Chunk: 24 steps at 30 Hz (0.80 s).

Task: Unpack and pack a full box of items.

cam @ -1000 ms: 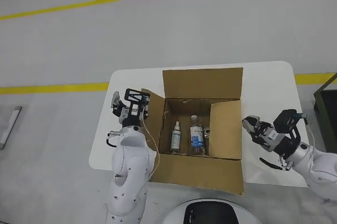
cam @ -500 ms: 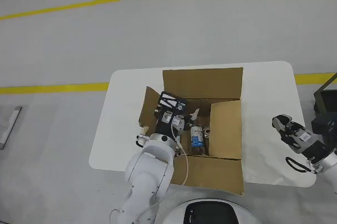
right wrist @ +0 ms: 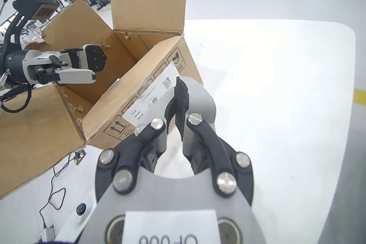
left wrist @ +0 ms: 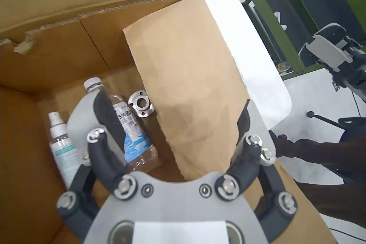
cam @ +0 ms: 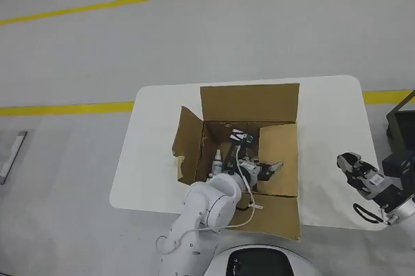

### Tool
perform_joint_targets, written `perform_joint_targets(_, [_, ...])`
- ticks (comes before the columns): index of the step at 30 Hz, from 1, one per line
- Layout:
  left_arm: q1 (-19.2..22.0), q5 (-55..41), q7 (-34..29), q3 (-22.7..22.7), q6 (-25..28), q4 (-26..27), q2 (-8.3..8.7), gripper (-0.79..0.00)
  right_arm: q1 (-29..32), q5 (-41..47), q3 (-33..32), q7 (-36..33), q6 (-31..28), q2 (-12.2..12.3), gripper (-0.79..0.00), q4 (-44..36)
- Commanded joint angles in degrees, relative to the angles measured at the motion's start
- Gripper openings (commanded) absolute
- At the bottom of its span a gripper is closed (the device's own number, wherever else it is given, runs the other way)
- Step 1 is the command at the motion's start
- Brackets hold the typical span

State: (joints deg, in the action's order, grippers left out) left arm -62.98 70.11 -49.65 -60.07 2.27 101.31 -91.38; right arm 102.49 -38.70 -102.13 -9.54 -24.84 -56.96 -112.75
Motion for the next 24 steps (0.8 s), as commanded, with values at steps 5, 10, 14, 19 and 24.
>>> perform_joint_targets(5, [0.0, 0.1, 0.0, 0.0, 0.0, 0.0, 0.01, 0.000, -0.1, -0.6, 1.2, -0.7, -0.3, -0.2, -0.785, -0.3])
perform_joint_targets(10, [-0.6, -0.8, 0.7, 0.0, -0.3, -0.1, -0.02, 0.000, -0.7, -2.1, 3.5, -1.2, -0.4, -0.4, -0.785, -0.2])
perform_joint_targets(14, [-1.6, -8.9, 3.6, -0.2, -3.6, -2.2, -0.50, 0.000, -1.4, -3.6, 5.3, -0.9, -0.1, -0.6, -0.785, 0.2])
perform_joint_targets(19, [0.1, -17.1, 5.4, -1.1, -6.4, -6.7, -1.04, 0.000, -2.2, -5.2, 7.3, -0.6, 0.3, -0.9, -0.785, 1.2])
perform_joint_targets(24, [1.5, -18.9, 7.0, -1.8, -7.6, -10.6, -1.03, 0.000, -2.6, -6.1, 8.8, -0.4, 0.4, -1.1, -0.785, 1.8])
